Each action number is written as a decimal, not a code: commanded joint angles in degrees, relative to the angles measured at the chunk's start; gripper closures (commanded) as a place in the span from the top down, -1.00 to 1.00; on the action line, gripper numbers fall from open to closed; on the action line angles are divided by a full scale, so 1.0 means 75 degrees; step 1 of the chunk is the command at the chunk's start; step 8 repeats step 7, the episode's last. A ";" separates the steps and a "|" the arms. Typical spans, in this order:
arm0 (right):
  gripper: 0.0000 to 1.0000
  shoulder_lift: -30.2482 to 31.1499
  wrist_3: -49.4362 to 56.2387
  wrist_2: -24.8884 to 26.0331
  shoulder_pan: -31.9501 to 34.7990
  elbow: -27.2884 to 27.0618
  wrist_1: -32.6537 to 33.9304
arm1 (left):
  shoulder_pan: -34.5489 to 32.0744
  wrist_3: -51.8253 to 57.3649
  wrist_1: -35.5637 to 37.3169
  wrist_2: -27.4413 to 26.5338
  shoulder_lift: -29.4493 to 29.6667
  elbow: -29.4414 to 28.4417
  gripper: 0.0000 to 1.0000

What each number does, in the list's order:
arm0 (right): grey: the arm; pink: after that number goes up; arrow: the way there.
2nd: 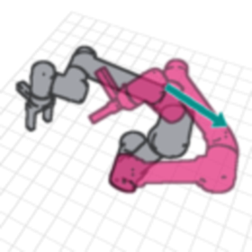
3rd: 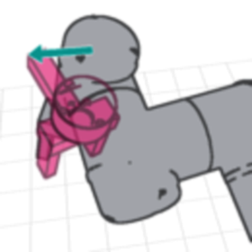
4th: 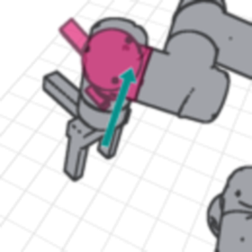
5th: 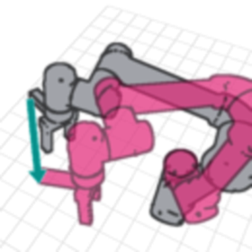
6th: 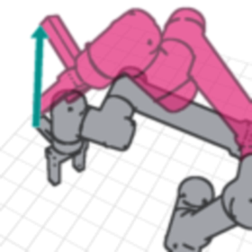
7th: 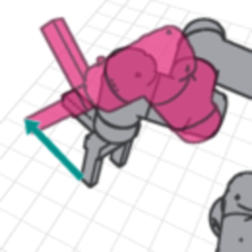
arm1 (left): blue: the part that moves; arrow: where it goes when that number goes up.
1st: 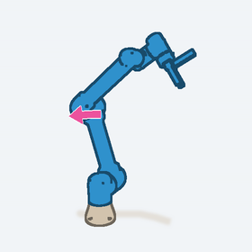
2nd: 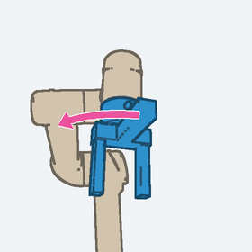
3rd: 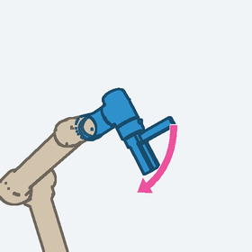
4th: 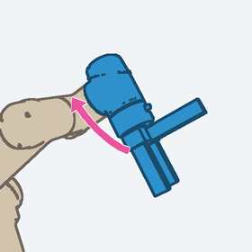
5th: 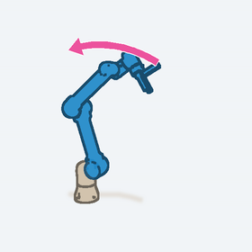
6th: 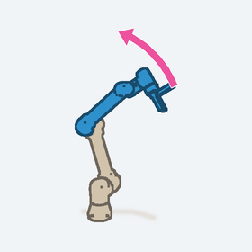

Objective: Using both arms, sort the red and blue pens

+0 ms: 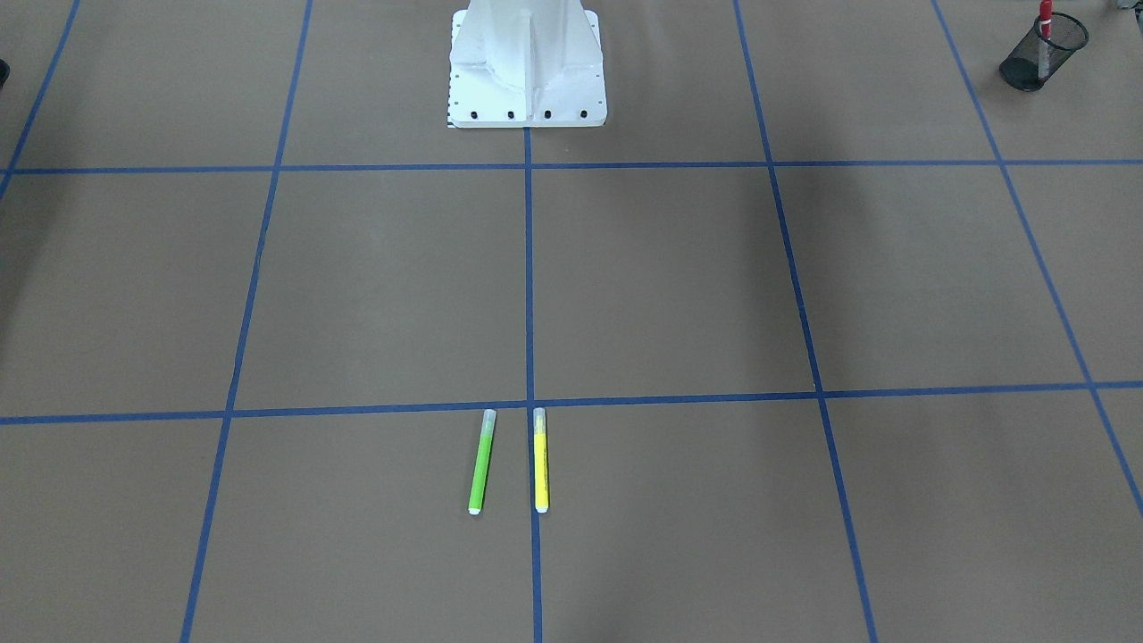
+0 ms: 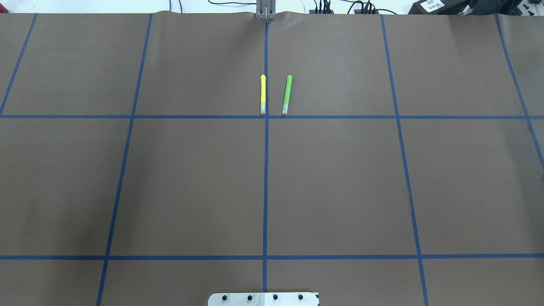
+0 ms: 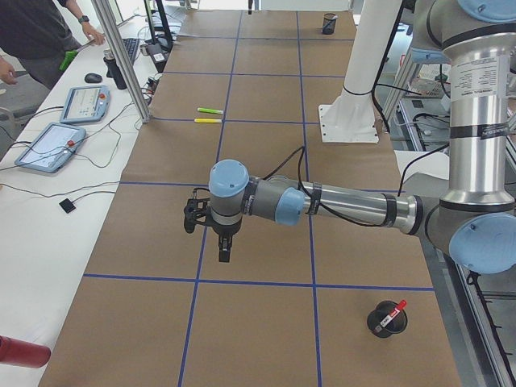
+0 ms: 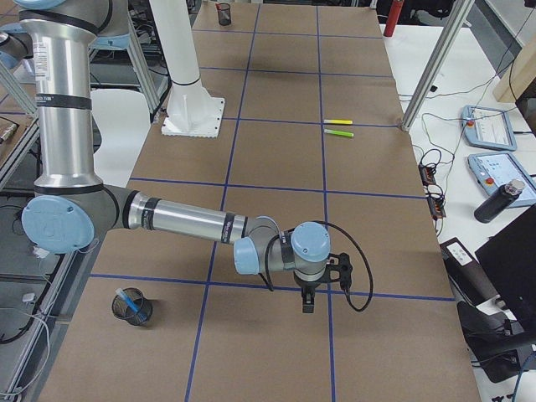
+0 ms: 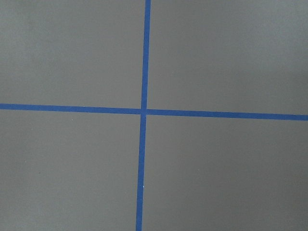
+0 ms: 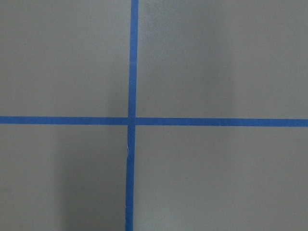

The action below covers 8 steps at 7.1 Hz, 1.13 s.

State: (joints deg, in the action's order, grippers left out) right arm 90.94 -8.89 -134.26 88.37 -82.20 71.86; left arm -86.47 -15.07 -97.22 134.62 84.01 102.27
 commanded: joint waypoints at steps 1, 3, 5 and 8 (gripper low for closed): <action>1.00 0.0271 -0.0186 0.0006 0.0158 -0.0475 0.0062 | 0.0010 -0.0006 -0.0022 0.0004 -0.0232 -0.0019 1.00; 1.00 0.0402 -0.0186 0.0053 0.0183 -0.1177 0.1143 | 0.0010 -0.0006 -0.0010 -0.0008 -0.0232 -0.0042 1.00; 1.00 0.0669 -0.0070 0.0603 0.0171 -0.1930 0.2032 | 0.0010 -0.0006 -0.0010 -0.0008 -0.0232 -0.0042 1.00; 1.00 0.0683 -0.0069 0.0581 0.0171 -0.1943 0.2031 | 0.0010 -0.0052 0.0002 -0.0008 -0.0220 -0.0042 1.00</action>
